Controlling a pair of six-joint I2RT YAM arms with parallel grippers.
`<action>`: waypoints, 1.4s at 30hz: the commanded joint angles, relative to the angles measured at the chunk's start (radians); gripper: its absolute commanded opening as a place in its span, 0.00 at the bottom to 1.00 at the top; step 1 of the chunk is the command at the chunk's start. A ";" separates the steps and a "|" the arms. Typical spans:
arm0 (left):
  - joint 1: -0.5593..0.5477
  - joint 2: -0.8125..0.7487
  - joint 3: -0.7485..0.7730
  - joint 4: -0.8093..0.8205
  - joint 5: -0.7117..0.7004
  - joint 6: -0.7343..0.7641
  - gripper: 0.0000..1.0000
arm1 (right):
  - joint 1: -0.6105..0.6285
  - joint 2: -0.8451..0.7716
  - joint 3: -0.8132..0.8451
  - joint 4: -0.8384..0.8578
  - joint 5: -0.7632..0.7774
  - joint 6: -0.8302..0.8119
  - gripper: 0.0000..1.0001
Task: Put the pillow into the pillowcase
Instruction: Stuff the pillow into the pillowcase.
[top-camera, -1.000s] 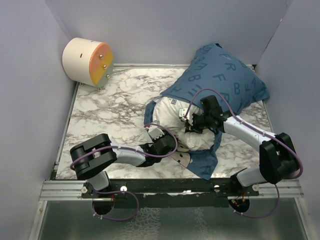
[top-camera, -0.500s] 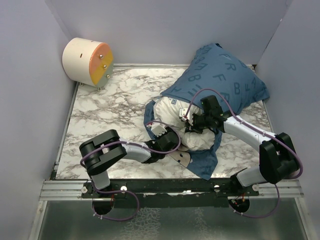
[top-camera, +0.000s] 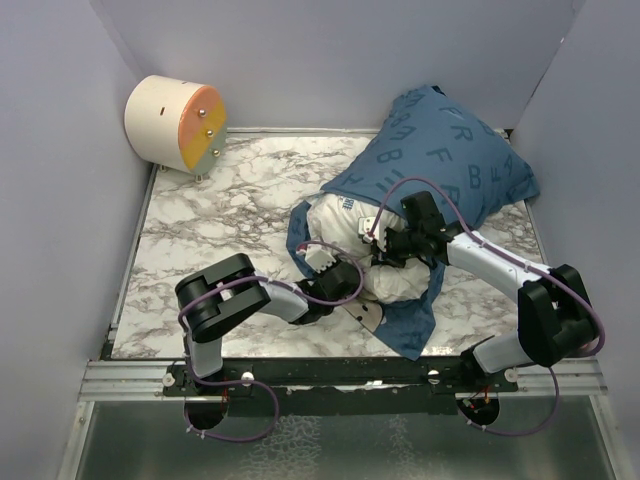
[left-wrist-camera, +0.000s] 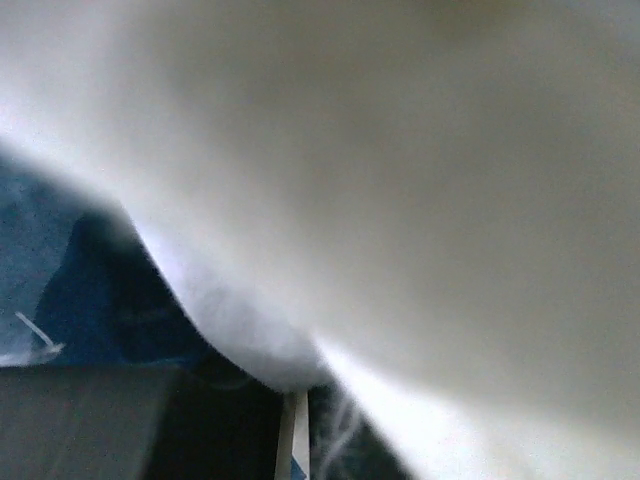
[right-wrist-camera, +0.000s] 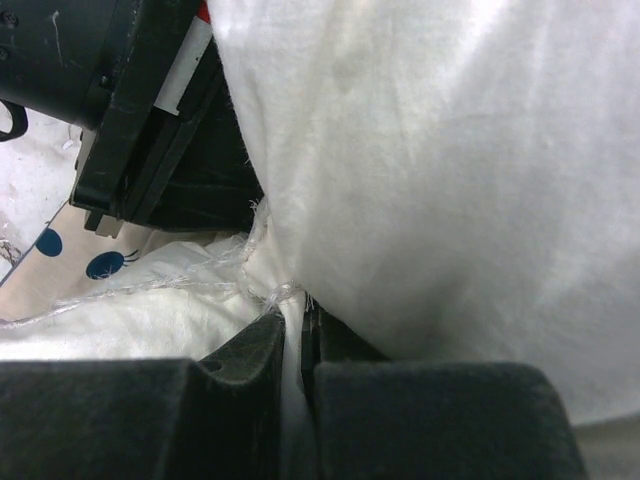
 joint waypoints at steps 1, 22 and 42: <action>0.006 -0.022 -0.085 -0.018 0.047 -0.017 0.01 | -0.015 0.024 -0.040 -0.085 0.055 0.029 0.04; 0.006 -0.327 -0.304 0.017 0.142 0.158 0.00 | -0.095 -0.087 0.101 -0.238 0.015 -0.009 0.21; 0.007 -0.235 -0.247 0.112 0.228 0.198 0.00 | -0.028 -0.440 -0.101 -0.524 -0.206 -0.552 0.97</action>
